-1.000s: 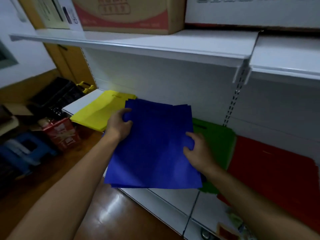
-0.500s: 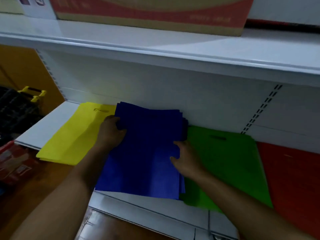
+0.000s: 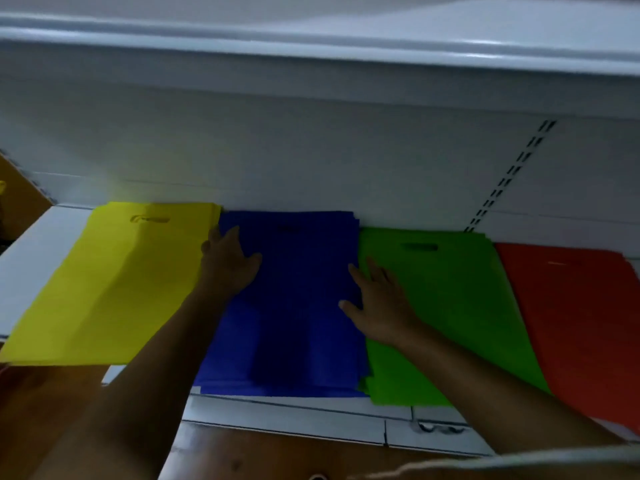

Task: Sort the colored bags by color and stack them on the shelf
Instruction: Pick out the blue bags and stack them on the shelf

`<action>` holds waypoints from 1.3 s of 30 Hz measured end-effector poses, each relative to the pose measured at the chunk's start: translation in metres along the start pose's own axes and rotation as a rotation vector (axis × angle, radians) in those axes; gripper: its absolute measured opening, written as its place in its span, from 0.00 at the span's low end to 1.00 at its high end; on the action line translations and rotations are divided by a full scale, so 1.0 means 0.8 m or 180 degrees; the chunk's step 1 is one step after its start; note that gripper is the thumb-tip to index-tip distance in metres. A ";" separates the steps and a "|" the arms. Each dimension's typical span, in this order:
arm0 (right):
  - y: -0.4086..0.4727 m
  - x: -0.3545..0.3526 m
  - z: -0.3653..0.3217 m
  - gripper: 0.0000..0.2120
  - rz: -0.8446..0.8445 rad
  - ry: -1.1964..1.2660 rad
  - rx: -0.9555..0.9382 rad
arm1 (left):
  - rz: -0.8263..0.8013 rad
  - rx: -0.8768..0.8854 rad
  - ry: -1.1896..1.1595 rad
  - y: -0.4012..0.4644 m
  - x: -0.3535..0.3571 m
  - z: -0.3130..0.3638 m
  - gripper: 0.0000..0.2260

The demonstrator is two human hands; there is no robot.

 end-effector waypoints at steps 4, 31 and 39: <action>-0.026 -0.037 0.036 0.34 0.0213 -0.0208 0.0041 | -0.0133 0.0416 -0.0590 -0.027 -0.006 0.095 0.31; -0.482 -0.260 0.615 0.30 0.1441 0.0227 0.1457 | -0.1095 0.2037 -0.0729 -0.460 0.270 0.734 0.24; -0.537 -0.285 0.760 0.32 0.1627 0.0496 0.2150 | -0.1887 0.2021 -0.0841 -0.487 0.388 0.855 0.21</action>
Point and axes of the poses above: each hand's wrist, its own y-axis towards the middle knuckle, its own x-axis out of the palm, z = x × y, the point moved 9 cm from there along y, towards the middle knuckle, and after that the axes turned 7 degrees about -x, right-handed, at the moved point
